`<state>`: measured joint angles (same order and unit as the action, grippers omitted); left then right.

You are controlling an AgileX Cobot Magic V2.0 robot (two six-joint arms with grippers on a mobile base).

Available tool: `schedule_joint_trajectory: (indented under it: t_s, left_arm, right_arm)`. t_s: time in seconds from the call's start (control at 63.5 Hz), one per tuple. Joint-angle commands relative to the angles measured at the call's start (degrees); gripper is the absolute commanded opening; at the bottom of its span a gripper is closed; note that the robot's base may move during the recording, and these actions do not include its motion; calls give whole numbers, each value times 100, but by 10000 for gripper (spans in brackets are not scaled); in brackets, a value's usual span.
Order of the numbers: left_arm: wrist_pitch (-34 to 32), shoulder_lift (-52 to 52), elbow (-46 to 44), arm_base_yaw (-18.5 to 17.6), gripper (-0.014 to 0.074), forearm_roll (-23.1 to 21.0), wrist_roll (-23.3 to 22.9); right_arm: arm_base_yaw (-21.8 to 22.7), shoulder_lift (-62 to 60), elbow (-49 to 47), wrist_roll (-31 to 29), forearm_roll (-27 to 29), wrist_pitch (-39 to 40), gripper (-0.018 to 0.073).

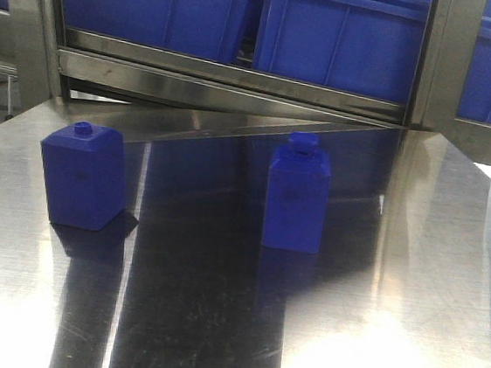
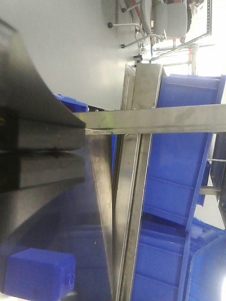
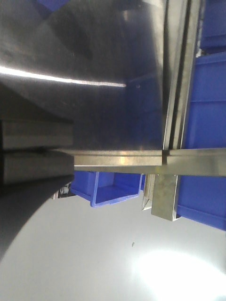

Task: Pick and sort blue part to right shelf

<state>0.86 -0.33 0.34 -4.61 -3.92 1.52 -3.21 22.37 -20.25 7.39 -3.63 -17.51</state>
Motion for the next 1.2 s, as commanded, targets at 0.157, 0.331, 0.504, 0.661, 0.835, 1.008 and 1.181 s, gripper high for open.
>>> schedule_joint_trajectory:
  t_s: [0.157, 0.331, 0.504, 0.661, 0.835, 1.008, 1.181]
  left_arm:
    - [-469, -135, 140, -37, 123, -7, -48]
    - [-469, -135, 140, -37, 123, -7, -48]
    - [-469, -135, 140, -37, 123, -7, -48]
    - [-469, -135, 140, -37, 123, -7, -48]
    - [-469, -135, 140, -37, 123, -7, -48]
    - [-469, -135, 140, -37, 123, -7, -48]
    - [-469, -135, 140, -37, 123, -7, -48]
  right_arm:
    - [-904, 1557, -1077, 1113, -770, 467, 57]
    - [-1564, 2864, -1843, 1306, -770, -233, 173]
    - [-2063, 4155, -2820, 1851, -770, -1244, 622]
    - [-2487, 5196, -3930, 2447, -770, -2609, 612]
    - [-2877, 6175, -5267, 2760, -765, -4022, 612]
    - [-3206, 7058, -6465, 2960, -446, -4478, 612]
    - [-3358, 7541, -6940, 3126, -130, -4532, 612]
